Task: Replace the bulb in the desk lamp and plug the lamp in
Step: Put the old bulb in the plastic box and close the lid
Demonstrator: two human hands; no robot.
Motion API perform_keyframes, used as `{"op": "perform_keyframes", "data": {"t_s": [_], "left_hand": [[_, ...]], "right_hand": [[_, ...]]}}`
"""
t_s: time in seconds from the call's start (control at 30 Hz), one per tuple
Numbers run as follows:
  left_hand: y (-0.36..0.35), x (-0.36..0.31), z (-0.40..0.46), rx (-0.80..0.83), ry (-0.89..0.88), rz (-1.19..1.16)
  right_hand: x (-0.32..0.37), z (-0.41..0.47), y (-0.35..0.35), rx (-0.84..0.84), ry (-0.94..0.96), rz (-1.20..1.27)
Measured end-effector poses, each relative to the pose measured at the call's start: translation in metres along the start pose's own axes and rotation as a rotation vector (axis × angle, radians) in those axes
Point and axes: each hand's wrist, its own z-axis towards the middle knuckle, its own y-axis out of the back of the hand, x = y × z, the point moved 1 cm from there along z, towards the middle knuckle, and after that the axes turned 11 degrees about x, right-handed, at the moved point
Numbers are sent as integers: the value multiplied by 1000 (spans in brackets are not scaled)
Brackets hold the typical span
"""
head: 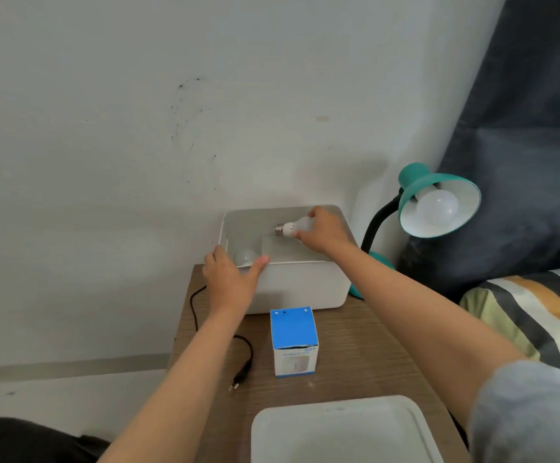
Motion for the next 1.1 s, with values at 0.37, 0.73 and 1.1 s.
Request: {"op": "perform_keyframes", "data": {"t_s": [0.37,0.73,1.1], "left_hand": [[8,-10,-3,106,64,20],[26,-2,-150,272,19,4],[11,39,-245,800,175,526]], "right_hand": [[4,-71,20,-135,204,22],[-108,-293,-1,18,92,-69],[-157,-353,-41,365,-197,-203]]}}
